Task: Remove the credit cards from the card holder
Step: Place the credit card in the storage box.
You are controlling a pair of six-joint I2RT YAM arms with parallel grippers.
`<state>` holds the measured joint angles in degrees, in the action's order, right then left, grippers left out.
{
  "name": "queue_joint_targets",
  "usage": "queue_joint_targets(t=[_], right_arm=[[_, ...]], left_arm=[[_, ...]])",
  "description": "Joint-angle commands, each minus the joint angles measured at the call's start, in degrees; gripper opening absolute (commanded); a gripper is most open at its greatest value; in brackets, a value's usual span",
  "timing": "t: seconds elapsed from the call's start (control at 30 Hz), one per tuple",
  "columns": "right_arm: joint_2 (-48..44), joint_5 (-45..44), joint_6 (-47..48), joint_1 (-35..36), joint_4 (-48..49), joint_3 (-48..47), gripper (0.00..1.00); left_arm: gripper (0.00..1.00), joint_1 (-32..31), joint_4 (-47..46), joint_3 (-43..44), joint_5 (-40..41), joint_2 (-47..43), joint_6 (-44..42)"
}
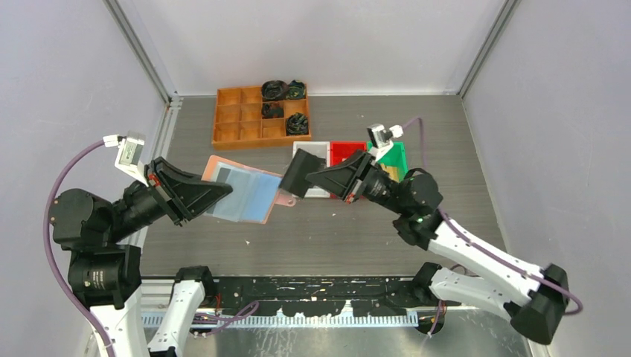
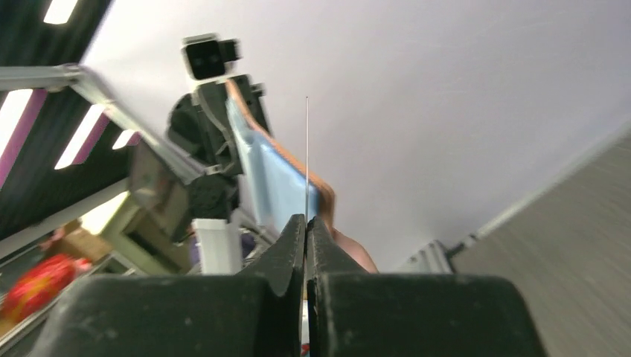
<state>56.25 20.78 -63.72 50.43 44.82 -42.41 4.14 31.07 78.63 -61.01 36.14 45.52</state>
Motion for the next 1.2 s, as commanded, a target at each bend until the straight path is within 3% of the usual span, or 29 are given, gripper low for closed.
queue_joint_targets(t=[0.0, 0.13, 0.2, 0.5, 0.73, 0.97, 1.17], right_arm=[[-7.6, -2.43, 14.71, -4.02, -31.69, -6.14, 0.01], [-1.45, -9.07, 25.98, -7.12, -55.78, -15.56, 0.0], [3.66, -10.04, 28.82, -8.67, -59.87, -19.11, 0.01], [30.23, -12.19, 34.4, -16.13, -66.81, -34.17, 0.01], [47.51, -12.9, 36.97, -17.05, -69.86, -46.47, 0.01], [59.83, -11.74, 36.26, -17.04, -71.76, -54.33, 0.01], [64.47, -11.4, 35.27, -16.97, -70.89, -55.46, 0.01]], left_arm=[[0.0, 0.15, 1.35, 2.72, 0.73, -0.06, -5.49], [0.0, 0.16, 0.39, 1.21, 0.57, -0.34, -4.12], [0.0, 0.1, -0.48, 0.5, 0.24, -0.52, -3.29], [0.0, 0.16, -1.04, 0.0, -0.92, -1.09, -2.44], [0.0, 0.16, -2.43, -0.45, -1.3, -1.04, -1.1], [0.0, 0.12, -2.49, 0.21, -0.93, -1.08, -0.92], [0.0, 0.15, -3.61, 0.01, -1.06, -1.14, -0.01]])
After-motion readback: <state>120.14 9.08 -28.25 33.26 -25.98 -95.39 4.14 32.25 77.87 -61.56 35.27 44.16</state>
